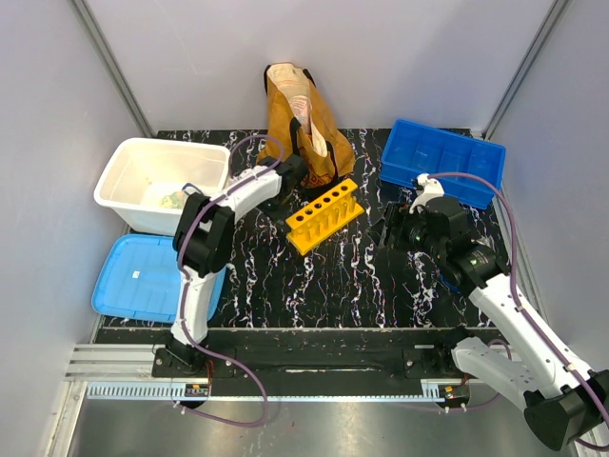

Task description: Organize the chemistry lab equipment

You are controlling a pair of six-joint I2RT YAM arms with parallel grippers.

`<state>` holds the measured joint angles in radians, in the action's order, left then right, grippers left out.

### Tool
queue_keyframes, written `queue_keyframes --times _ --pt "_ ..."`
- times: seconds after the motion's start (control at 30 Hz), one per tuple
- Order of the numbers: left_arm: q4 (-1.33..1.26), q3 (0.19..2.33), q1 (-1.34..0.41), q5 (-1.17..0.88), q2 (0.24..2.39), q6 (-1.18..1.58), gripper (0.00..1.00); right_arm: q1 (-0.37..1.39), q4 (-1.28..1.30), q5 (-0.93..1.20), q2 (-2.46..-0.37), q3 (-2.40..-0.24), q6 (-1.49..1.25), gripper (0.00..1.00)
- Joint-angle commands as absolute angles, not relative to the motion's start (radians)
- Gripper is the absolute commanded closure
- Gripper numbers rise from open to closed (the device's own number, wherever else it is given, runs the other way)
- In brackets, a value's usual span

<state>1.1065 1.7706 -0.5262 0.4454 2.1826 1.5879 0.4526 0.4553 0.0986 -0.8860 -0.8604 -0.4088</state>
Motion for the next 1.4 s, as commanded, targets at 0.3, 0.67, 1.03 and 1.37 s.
queue_keyframes --times 0.3,0.67,1.03,1.37 --pt "1.143 1.787 -0.595 0.540 1.869 1.350 1.00 0.459 0.402 0.176 -0.900 -0.928 -0.492 0.20" --pt "0.366 1.164 -0.732 0.201 1.234 0.649 1.00 0.459 0.174 0.328 -0.928 -0.937 -0.632 0.22" --pt "0.006 0.864 -0.733 -0.238 0.974 0.568 1.00 0.463 -0.205 0.622 -1.152 -0.971 -0.793 0.31" --pt "-0.023 0.859 -0.733 -0.262 0.991 0.591 1.00 0.549 -0.250 0.578 -1.253 -0.996 -0.784 0.40"
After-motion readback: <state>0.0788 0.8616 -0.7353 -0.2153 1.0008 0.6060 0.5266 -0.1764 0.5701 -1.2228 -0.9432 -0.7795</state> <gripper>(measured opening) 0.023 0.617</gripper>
